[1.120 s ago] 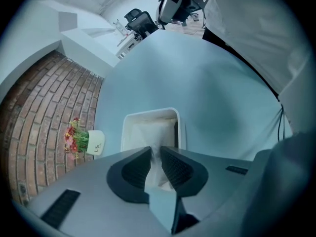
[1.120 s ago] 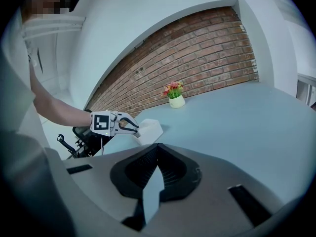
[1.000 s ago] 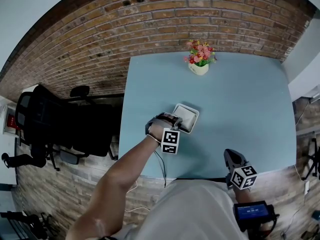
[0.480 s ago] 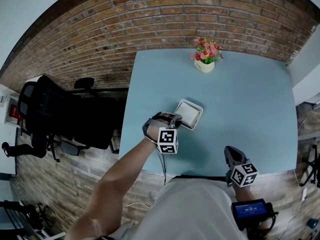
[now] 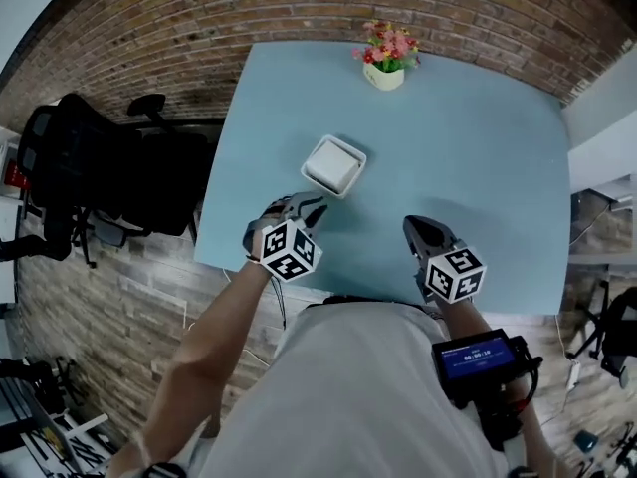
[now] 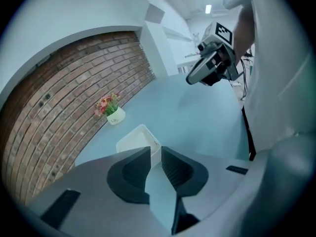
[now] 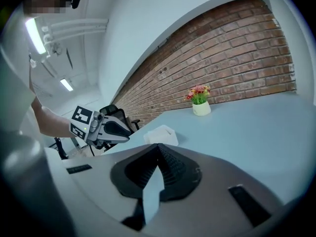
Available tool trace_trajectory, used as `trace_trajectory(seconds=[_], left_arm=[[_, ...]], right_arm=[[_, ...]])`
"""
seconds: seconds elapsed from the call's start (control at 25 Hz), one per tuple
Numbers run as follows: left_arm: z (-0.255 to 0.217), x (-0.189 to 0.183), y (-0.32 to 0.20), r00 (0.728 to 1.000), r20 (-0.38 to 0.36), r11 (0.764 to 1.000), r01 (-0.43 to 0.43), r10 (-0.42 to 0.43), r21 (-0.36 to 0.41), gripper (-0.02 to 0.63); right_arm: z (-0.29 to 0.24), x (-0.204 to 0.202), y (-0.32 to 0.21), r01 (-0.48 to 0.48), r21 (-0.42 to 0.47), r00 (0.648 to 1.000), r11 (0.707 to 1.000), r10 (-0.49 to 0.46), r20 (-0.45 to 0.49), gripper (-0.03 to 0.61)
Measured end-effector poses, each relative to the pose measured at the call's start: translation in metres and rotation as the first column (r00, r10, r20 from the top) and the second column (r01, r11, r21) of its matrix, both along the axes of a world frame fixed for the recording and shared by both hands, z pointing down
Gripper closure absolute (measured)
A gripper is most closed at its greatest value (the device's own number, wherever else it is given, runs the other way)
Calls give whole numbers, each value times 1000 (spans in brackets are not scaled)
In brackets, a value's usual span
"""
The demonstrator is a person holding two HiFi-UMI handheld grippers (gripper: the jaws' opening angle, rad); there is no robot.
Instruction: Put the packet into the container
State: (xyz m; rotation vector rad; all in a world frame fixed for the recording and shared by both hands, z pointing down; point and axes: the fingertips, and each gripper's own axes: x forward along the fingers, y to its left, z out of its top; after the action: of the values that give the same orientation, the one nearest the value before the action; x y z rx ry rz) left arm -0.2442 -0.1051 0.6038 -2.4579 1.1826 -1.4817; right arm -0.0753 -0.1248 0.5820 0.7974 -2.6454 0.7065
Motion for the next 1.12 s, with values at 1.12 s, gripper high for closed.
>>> trace_trajectory(seconds=[1.12], left_arm=[[-30,103,135,465,-672,727,667,-576,-162,603]], right_arm=[[-16,51,62,429,66,900,901,-432,60,569]])
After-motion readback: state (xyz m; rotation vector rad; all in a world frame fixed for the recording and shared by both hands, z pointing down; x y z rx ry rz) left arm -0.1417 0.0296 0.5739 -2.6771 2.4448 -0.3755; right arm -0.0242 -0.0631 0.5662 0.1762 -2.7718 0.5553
